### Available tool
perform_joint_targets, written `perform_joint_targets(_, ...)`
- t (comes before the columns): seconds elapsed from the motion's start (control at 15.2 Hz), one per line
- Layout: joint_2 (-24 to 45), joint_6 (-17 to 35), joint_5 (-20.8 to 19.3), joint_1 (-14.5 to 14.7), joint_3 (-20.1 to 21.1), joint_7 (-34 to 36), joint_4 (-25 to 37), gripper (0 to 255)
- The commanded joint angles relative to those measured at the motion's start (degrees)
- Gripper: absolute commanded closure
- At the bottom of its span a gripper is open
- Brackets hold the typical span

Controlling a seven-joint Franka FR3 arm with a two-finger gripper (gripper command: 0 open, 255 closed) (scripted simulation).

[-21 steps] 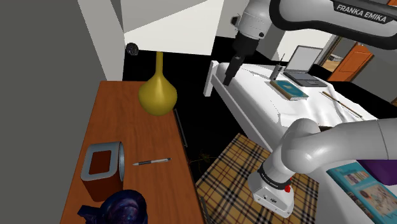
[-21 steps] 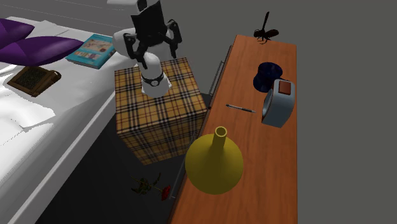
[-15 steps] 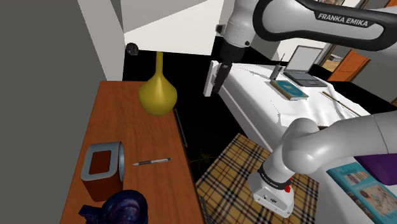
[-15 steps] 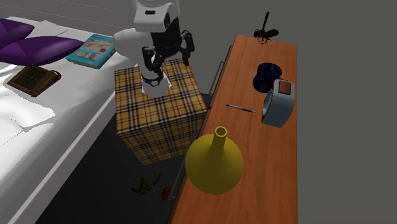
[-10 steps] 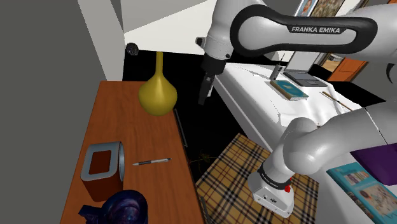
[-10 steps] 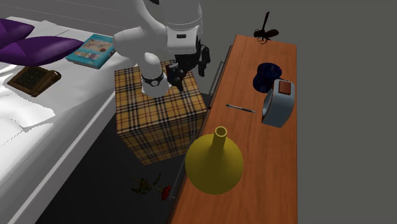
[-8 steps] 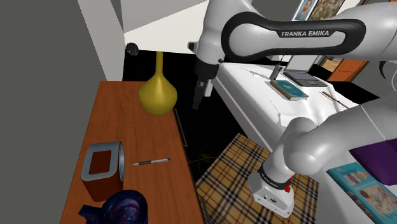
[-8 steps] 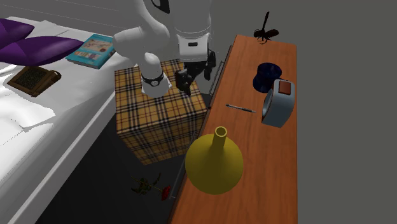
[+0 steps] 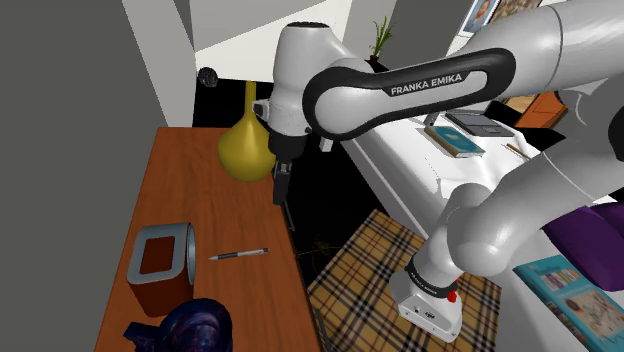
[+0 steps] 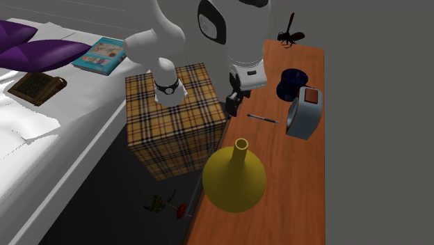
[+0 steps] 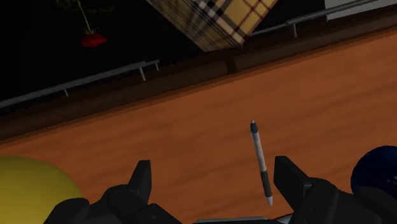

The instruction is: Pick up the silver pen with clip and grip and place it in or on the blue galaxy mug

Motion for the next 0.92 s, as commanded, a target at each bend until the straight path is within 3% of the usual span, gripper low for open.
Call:
perform_joint_targets(0.0, 3.60, 2.35, -0.18, 1.02, 1.45, -0.48, 0.91, 0)
perform_joint_targets(0.53, 17.10, 9.17, -2.96, 4.87, 6.47, -1.67, 5.70, 0)
perform_joint_targets(0.86, 19.84, 12.67, -3.92, 5.37, 6.92, -1.21, 4.68, 0)
